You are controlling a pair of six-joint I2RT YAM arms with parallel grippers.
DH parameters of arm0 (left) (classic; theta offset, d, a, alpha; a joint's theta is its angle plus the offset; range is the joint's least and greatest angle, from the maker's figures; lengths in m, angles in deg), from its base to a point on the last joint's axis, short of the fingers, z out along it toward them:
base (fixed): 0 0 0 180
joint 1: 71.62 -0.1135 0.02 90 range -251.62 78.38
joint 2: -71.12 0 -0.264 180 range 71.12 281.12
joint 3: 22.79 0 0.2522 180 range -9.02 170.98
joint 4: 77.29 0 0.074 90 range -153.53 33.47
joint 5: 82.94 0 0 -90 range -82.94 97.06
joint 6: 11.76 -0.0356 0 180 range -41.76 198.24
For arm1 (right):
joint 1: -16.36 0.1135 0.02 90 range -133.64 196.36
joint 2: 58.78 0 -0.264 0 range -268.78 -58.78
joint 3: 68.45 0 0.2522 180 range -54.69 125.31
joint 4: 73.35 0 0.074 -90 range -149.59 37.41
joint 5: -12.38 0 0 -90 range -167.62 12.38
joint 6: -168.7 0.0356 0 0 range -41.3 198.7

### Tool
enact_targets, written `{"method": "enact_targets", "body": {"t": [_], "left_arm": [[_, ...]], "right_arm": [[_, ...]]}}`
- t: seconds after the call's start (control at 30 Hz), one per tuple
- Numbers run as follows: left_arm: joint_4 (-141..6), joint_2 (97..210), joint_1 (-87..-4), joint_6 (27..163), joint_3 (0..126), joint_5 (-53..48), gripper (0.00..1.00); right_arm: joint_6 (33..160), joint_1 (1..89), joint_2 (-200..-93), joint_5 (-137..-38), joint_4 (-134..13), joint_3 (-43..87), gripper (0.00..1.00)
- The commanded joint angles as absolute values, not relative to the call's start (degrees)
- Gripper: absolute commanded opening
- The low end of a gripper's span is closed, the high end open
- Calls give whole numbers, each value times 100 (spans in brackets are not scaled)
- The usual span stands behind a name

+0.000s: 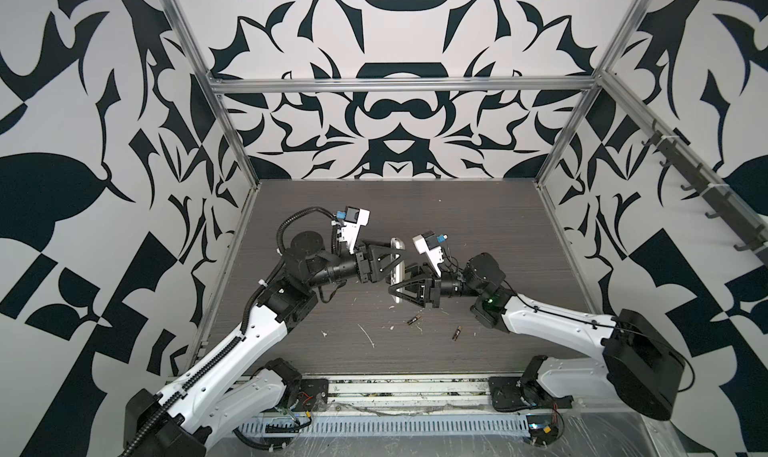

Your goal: Load the batteries into the remote control

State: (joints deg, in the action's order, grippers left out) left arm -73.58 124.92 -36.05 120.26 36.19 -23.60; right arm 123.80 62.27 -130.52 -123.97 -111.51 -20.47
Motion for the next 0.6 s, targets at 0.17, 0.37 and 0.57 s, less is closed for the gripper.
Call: {"method": "enact_targets", "body": {"t": [0.17, 0.37, 0.57], "left_arm": [[-5581, 12391, -3621, 11432, 4204, -490, 99], [-5601, 12680, -3353, 11254, 4337, 37, 89], [-6177, 13242, -3243, 11278, 4330, 25, 81]], "right_arm": [[9870, 6281, -12460, -8919, -6805, -1184, 0], [9703, 6434, -12806, -7940, -6463, -870, 0], [9766, 6456, -12996, -7894, -6658, -740, 0]]}}
